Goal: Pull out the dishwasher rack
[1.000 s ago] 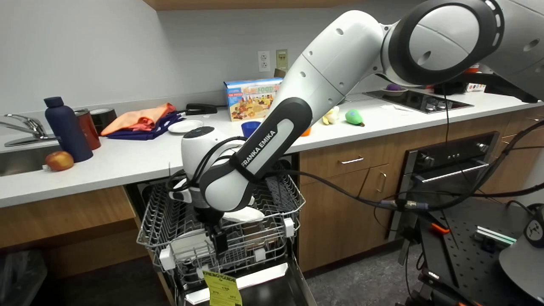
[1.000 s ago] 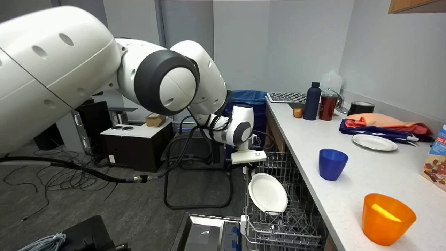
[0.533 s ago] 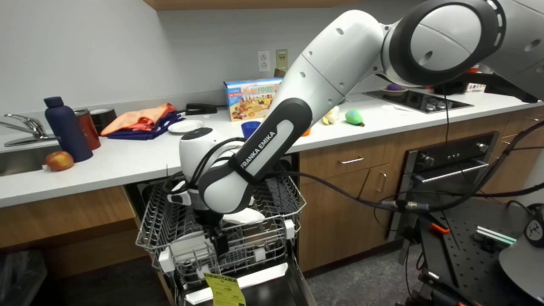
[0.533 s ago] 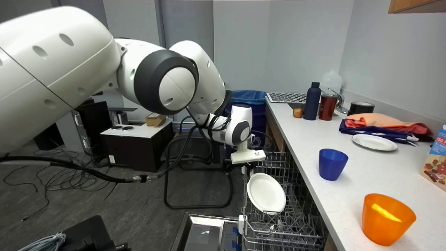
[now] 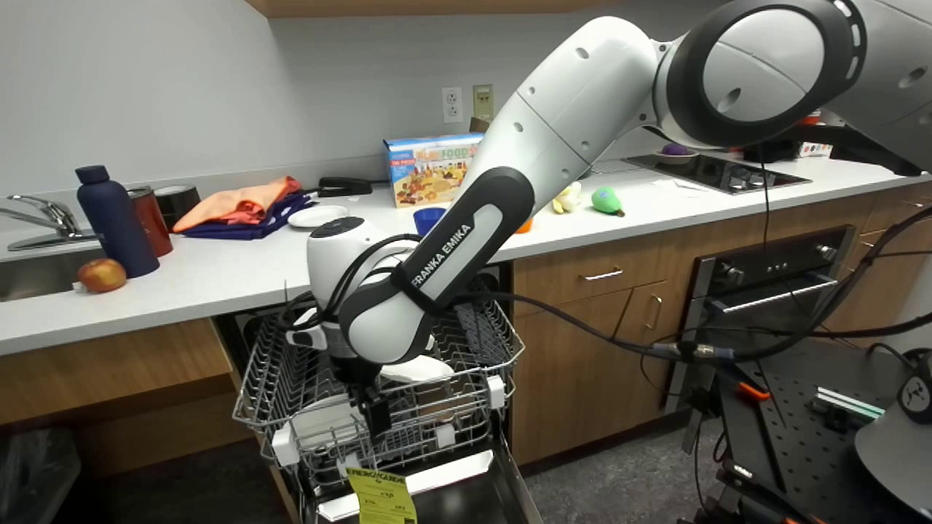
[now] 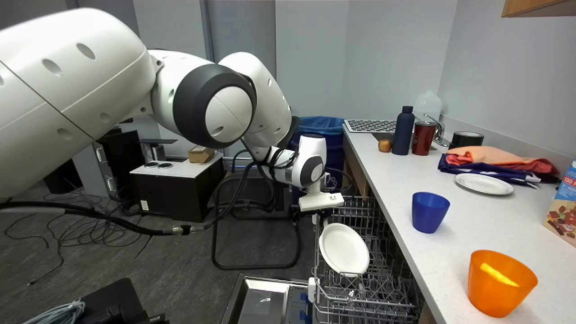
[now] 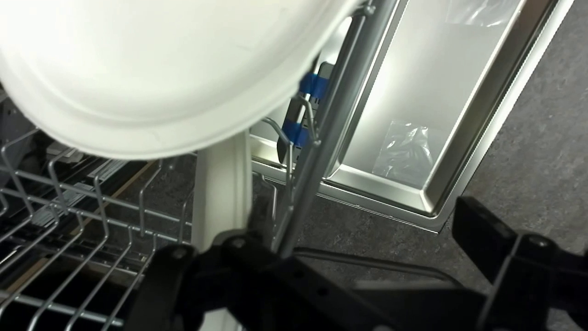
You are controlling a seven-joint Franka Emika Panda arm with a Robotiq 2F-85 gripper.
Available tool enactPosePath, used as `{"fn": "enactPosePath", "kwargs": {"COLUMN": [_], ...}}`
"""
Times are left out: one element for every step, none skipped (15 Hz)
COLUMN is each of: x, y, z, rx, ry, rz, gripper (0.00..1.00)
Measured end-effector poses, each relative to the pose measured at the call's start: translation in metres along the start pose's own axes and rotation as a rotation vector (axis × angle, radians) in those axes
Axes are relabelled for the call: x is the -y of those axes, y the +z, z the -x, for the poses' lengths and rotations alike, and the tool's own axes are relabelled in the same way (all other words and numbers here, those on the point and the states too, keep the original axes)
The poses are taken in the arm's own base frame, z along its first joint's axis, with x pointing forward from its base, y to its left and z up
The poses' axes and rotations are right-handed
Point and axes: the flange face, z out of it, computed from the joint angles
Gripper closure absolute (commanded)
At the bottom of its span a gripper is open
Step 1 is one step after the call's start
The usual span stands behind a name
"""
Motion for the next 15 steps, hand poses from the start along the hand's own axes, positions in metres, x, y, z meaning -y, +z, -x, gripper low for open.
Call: {"fn": "enactPosePath", "kwargs": {"x": [0.000,0.000,0.000,0.000,-0.002,-0.003,-0.003,-0.002,0.000,0.003,0.006,0.008,0.011,0.015,0.019], "y": [0.000,0.000,0.000,0.000,0.000,0.000,0.000,0.001,0.002,0.003,0.005,0.007,0.008,0.009,0.011], "z": [0.000,0.000,0.000,0.001,0.002,0.003,0.003,0.003,0.001,-0.001,-0.002,-0.004,-0.005,-0.007,-0.009], "rx": [0.000,0.000,0.000,0.001,0.002,0.003,0.003,0.002,0.001,0.002,0.003,0.004,0.005,0.006,0.007], "ry": [0.000,0.000,0.000,0.001,0.005,0.008,0.011,0.013,0.013,0.008,0.004,0.000,-0.006,-0.012,-0.019], "rz": [0.000,0.000,0.000,0.001,0.003,0.004,0.003,0.000,-0.005,-0.008,-0.011,-0.014,-0.018,-0.022,-0.028], "gripper": [0.00,0.00,0.00,0.00,0.00,0.00,0.00,0.00,0.00,0.00,0.00,0.00,0.00,0.00,0.00]}}
